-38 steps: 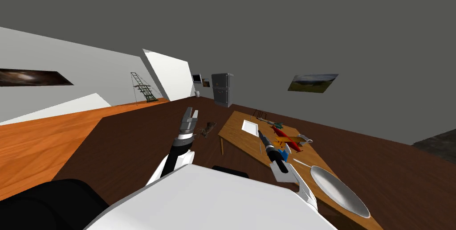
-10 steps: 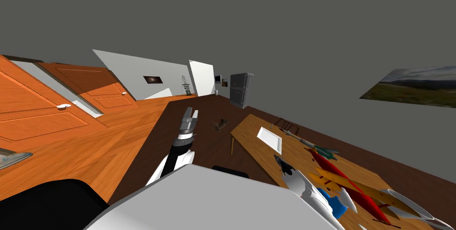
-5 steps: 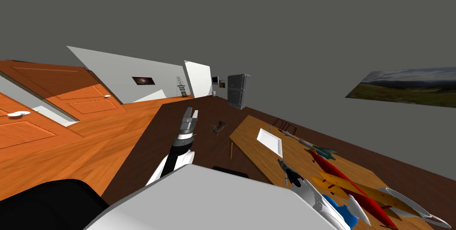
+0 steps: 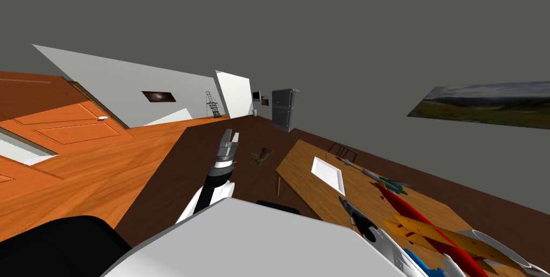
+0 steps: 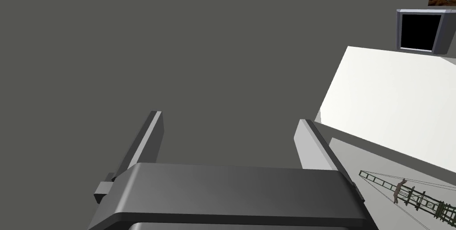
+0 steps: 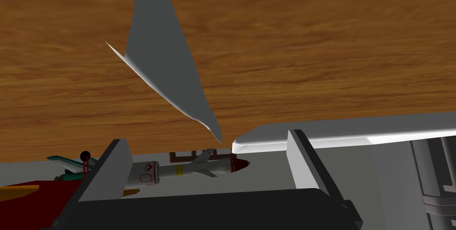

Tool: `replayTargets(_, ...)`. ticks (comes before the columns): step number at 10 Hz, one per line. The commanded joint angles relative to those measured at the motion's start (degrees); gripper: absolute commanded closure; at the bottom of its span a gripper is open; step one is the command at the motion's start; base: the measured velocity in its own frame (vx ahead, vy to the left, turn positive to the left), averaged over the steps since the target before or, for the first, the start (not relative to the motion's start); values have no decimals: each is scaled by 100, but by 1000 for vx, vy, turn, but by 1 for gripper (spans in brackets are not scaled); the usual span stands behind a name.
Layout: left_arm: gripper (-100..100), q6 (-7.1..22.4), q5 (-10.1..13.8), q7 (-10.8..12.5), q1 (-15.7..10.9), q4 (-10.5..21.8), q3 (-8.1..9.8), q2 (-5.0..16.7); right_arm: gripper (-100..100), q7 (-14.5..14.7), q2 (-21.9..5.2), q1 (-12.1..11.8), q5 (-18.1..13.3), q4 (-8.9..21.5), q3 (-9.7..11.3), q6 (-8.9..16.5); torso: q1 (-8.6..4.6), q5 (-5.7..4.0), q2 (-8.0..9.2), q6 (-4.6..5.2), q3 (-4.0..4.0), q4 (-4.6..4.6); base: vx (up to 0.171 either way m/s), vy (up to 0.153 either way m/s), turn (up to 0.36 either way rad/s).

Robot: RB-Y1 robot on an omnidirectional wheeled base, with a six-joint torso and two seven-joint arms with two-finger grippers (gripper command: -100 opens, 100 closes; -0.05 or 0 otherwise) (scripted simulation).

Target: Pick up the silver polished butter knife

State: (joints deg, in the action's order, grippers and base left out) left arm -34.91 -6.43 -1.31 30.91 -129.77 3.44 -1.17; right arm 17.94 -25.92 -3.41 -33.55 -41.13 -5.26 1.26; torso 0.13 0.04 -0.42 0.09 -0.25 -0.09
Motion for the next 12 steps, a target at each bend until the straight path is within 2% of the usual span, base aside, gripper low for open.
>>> replayTargets(1, 0, 0, 0, 0, 0, 0, 0, 0, -100, -90, -11, -106, -286, 136, -178, -286, 0, 0, 0, 0, 0, 0, 145, 34, -130)
replayTargets(2, 0, 0, 0, 0, 1, 0, 0, 0, -100, -90, -11, -106, -300, 136, -178, -423, -4, -1, -9, 3, -5, -2, 112, 37, -74)
replayTargets(3, 0, 0, 0, 0, 0, 0, 0, 0, -100, -188, -44, -223, -523, 206, -282, -617, -4, -1, -2, 0, -1, -1, 105, 32, -128)
replayTargets(4, 0, 0, 0, 0, 0, 0, 0, 0, -100, -188, -44, -223, -523, 206, -282, -705, -6, -1, 2, 3, 1, 0, 99, 42, -63)
replayTargets(5, 0, 0, 0, 0, 0, 0, 0, 0, -100, -287, -76, -341, -745, 277, -385, -892, -4, -1, 4, -1, 2, 1, 131, 68, -111)
replayTargets(6, 0, 0, 0, 0, 1, 0, 0, 0, -100, -287, -76, -341, -745, 277, -385, -986, 5, 0, -4, 2, -2, -1, 117, 50, -80)
replayTargets(7, 0, 0, 0, 0, 0, 0, 0, 0, -100, -385, -109, -458, -968, 348, -489, -1209, 0, 0, -2, -1, -1, 0, 124, 46, -135)
replayTargets(8, 0, 0, 0, 0, 1, 0, 0, 0, -100, -385, -109, -458, -968, 348, -489, -1268, -2, -1, -3, 2, -2, -1, 96, 38, -77)
replayTargets(9, 0, 0, 0, 0, 0, 0, 0, 0, -100, -483, -142, -575, -1190, 419, -593, -1529, -6, -1, 4, -1, 2, 0, -6, 40, -114)
replayTargets(11, 0, 0, 0, 0, -1, 0, 0, 0, -100, -481, -142, -545, -1158, 417, -569, -1486, -8, -2, 39, 0, 22, 8, 0, 24, -61)
replayTargets(12, 0, 0, 0, 0, -2, 0, 0, 0, 100, -480, -141, -547, -1164, 426, -577, -1511, -15, -3, 40, -2, 23, 9, 0, 0, 0)
